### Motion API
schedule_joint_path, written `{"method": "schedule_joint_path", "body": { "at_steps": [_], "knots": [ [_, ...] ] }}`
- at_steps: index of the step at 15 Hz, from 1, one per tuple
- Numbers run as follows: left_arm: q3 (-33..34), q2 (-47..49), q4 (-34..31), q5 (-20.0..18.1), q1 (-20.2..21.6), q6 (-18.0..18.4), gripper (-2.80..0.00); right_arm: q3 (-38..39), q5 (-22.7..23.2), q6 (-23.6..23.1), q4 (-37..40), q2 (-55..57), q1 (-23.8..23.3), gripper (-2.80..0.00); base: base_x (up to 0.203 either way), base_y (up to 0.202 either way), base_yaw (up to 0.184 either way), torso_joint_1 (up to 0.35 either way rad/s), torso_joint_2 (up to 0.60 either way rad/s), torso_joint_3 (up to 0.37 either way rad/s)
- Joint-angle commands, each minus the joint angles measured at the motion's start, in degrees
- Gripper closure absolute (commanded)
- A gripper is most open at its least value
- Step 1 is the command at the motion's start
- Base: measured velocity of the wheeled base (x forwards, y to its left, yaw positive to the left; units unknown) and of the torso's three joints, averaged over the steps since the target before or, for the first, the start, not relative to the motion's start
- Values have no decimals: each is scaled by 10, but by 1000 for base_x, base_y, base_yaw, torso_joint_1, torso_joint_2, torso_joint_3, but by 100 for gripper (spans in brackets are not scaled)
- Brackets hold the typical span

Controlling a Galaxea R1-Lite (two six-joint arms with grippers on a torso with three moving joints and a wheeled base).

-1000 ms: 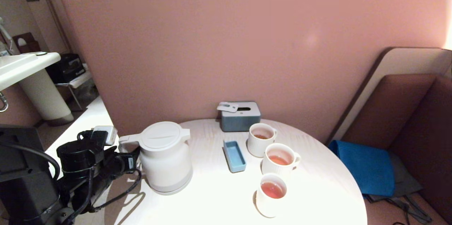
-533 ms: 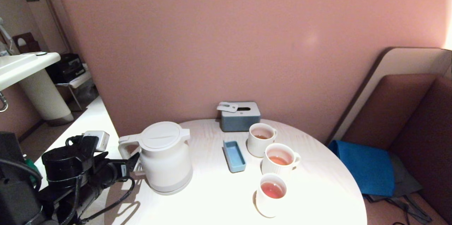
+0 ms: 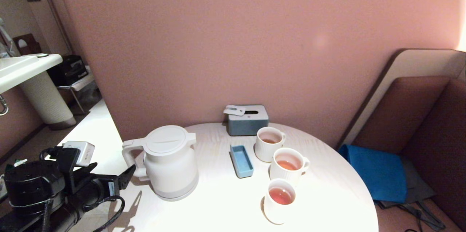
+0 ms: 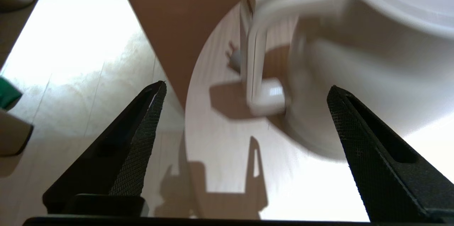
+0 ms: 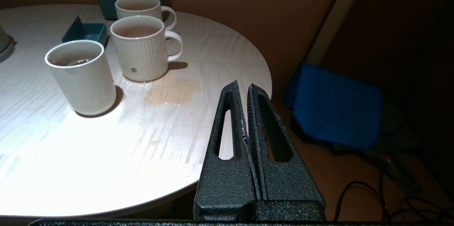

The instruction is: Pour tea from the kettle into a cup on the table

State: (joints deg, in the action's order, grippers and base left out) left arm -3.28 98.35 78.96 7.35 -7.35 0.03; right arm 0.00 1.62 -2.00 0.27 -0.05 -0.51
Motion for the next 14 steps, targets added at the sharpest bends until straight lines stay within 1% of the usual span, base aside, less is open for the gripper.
{"method": "schedule_joint_path", "body": {
  "at_steps": [1,3,4,5,6,7,8,9,10,11,12,13,14],
  "knots": [
    [13,-83,-51,0,0,5,-280,0,0,0,0,0,0,0,0,0,0,0,0,0],
    [5,-170,-143,0,-1,6,-280,0,0,0,0,0,1,0,0,0,0,0,0,0],
    [-7,-225,-213,0,-2,7,-280,0,0,0,0,0,0,0,0,0,0,0,0,0],
    [-24,-286,-303,0,-3,7,-280,0,0,0,0,0,0,0,0,0,0,0,0,0],
    [-46,-353,-414,-1,-3,6,-280,0,0,0,0,0,0,0,0,0,0,0,0,0],
    [-66,-405,-494,-1,-4,6,-280,0,0,0,0,0,0,0,0,0,0,0,0,0],
    [-84,-456,-560,-2,-4,6,-280,0,0,0,0,0,1,0,0,0,0,0,0,0],
    [-96,-498,-604,-1,-4,7,-280,0,0,0,0,0,1,0,0,0,0,0,0,0],
    [-106,-537,-633,6,-4,9,-280,0,0,0,0,0,0,0,0,0,0,0,0,0],
    [-119,-574,-656,34,-3,15,-280,0,0,0,0,0,0,0,0,0,0,0,0,0],
    [-133,-610,-685,76,-2,30,-280,0,0,0,0,0,0,0,0,0,0,0,0,0],
    [-146,-648,-719,106,-2,51,-280,0,0,0,0,0,0,0,0,0,0,0,0,0],
    [-156,-685,-752,123,-2,69,-280,0,0,0,0,0,0,0,0,0,0,0,0,0]
  ]
}}
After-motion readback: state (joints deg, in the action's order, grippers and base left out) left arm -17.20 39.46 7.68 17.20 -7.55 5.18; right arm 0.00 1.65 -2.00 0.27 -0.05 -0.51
